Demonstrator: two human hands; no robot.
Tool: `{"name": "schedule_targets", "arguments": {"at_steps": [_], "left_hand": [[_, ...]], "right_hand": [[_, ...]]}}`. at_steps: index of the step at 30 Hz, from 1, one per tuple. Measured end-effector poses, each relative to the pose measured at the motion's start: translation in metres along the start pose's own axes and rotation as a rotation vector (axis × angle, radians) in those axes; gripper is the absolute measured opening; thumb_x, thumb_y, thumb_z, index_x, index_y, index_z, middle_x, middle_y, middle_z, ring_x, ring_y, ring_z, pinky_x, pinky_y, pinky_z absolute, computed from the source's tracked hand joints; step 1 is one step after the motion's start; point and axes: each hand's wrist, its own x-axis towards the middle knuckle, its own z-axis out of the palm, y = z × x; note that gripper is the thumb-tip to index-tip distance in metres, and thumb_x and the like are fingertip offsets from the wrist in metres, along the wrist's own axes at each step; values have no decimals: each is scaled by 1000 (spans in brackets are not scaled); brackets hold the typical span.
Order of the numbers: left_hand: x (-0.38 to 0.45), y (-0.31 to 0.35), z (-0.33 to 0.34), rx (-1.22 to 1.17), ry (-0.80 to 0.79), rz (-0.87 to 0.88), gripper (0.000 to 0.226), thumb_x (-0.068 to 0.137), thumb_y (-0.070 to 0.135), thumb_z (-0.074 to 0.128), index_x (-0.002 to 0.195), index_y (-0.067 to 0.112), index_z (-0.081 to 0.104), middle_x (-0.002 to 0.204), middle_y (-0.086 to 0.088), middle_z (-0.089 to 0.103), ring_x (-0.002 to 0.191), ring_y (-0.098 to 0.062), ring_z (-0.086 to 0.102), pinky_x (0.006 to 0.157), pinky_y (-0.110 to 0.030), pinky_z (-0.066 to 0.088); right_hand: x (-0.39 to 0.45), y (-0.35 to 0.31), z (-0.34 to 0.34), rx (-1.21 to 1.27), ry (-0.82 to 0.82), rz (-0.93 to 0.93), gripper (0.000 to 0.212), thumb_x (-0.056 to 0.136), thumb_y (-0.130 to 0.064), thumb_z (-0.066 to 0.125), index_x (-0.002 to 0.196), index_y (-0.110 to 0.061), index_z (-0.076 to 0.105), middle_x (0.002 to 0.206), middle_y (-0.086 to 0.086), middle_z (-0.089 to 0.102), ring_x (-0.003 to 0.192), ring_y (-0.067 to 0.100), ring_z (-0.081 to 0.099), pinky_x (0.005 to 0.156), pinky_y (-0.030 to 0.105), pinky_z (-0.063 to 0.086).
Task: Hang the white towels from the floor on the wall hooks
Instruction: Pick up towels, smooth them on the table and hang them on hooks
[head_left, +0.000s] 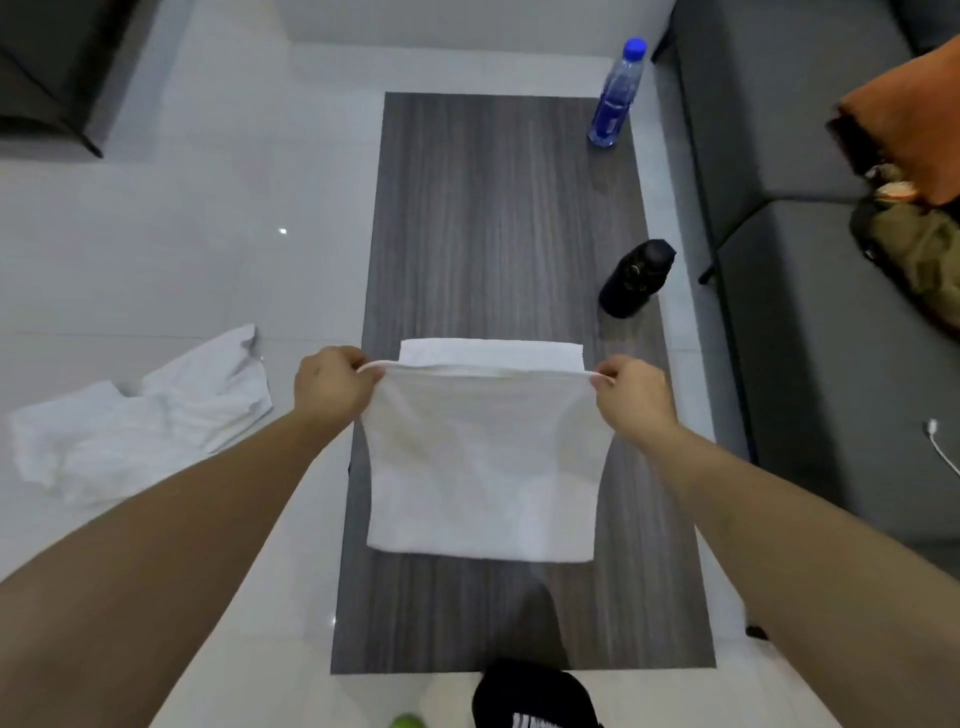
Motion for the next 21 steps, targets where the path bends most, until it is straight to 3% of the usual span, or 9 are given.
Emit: {"name": "schedule_targets", "arguments": {"at_steps": [3, 6, 11, 13, 15, 17, 18, 20, 21], "left_hand": [[35, 7, 18, -60, 23, -93, 34, 89, 33, 64, 120, 17, 68, 111, -3, 72, 105, -25, 64, 96, -35, 49], [43, -4, 49, -54, -71, -173, 33, 88, 32, 63, 118, 18, 67, 111, -4, 70, 103, -26, 63, 95, -37, 51], [2, -59, 120, -83, -337, -366, 33, 88, 32, 68, 117, 18, 69, 114, -3, 69, 98, -23, 63, 94, -33, 51], [-27, -80, 146, -122, -436, -455, 31, 89, 32, 69, 114, 15, 70, 114, -5, 69, 103, -25, 64, 97, -40, 52], [-56, -98, 170, -130, -523, -516, 28, 90, 31, 67, 111, 13, 71, 113, -4, 69, 105, -24, 64, 97, -42, 52], [-82, -113, 191, -136, -565, -603, 22, 89, 32, 68, 99, 14, 74, 107, -5, 72, 101, -24, 65, 94, -42, 54], [-92, -118, 201, -160, -571, -664, 21, 87, 33, 70, 92, 14, 74, 103, -8, 73, 97, -25, 67, 90, -42, 56], [-105, -124, 218, -292, -571, -839, 26, 85, 37, 72, 86, 11, 71, 100, -12, 74, 86, -28, 70, 78, -40, 59], [-109, -123, 225, -420, -566, -947, 29, 87, 37, 71, 93, 8, 68, 102, -12, 72, 86, -28, 69, 74, -38, 57]], "right_hand": [[35, -5, 14, 15, 78, 17, 31, 98, -24, 55, 126, -12, 59, 117, 12, 64, 107, 33, 59, 82, 34, 47], [46, 16, 48, 57, 40, 111, 30, 97, -24, 55, 121, -7, 59, 113, 15, 63, 103, 34, 60, 75, 29, 40], [6, 83, 127, 200, -247, 479, 27, 94, -22, 60, 113, -4, 65, 108, 10, 66, 99, 30, 63, 80, 27, 46], [-22, 113, 162, 280, -368, 688, 23, 90, -23, 63, 101, -3, 69, 97, 9, 71, 89, 29, 67, 83, 36, 56], [-55, 130, 191, 383, -450, 864, 20, 88, -19, 65, 89, 0, 70, 79, 13, 71, 73, 29, 68, 73, 41, 59], [-89, 129, 213, 522, -510, 990, 14, 90, -17, 66, 89, -3, 67, 72, 11, 67, 61, 22, 61, 58, 32, 54], [-102, 124, 221, 584, -542, 1037, 15, 92, -19, 66, 94, -4, 66, 74, 10, 67, 61, 20, 60, 57, 31, 54], [-120, 113, 235, 768, -599, 1119, 18, 93, -21, 66, 98, -4, 65, 82, 10, 68, 68, 20, 62, 66, 32, 55], [-124, 108, 241, 889, -605, 1158, 17, 94, -21, 66, 98, -4, 64, 87, 10, 68, 74, 20, 63, 71, 32, 55]]}}
